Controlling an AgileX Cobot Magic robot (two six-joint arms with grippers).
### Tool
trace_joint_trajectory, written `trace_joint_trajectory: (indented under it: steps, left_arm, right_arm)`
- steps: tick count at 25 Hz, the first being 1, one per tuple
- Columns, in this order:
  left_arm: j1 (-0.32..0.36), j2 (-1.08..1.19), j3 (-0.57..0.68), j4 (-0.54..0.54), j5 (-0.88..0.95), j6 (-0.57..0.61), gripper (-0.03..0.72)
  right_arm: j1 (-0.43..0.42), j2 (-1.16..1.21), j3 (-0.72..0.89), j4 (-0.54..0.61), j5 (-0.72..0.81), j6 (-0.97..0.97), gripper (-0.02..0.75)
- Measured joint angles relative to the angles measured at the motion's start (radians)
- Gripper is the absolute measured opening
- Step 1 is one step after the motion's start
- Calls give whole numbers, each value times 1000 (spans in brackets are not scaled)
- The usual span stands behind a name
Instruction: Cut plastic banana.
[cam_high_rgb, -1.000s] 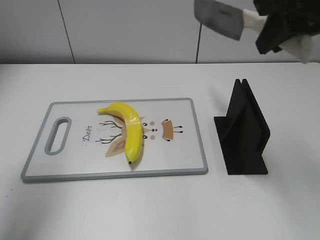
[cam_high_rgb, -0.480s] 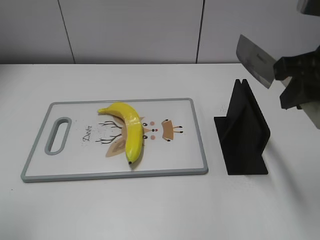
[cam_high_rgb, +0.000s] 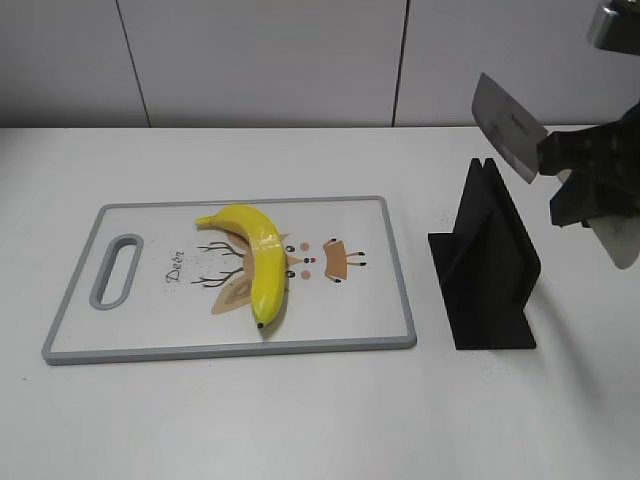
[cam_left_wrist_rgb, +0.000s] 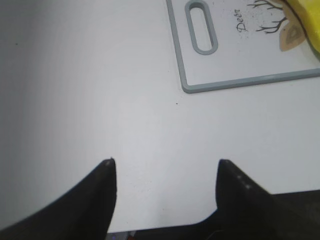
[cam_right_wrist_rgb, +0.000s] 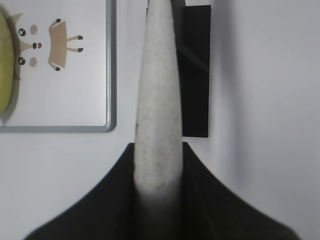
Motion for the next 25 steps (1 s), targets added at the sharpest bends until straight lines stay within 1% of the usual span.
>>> trace_joint_trajectory:
  steps: [6,8,16,23,25]
  left_arm:
    - [0,-238,69,-1,-46,0,587]
    - [0,-285,78,-1,-55,0,587]
    - [0,-296,78,-1,-69,0,587]
    - [0,-297,78,-1,-69,0,587]
    - [0,-297,78,-1,-69,0,587]
  right_arm:
    - [0,26,0,0,-6,1,169]
    - [0,50,0,0,-7,2,169]
    - [0,163,1,6,-6,2,169]
    - [0,178,1,70,15,-25,172]
    - [0,178,1,90,54,-38,218]
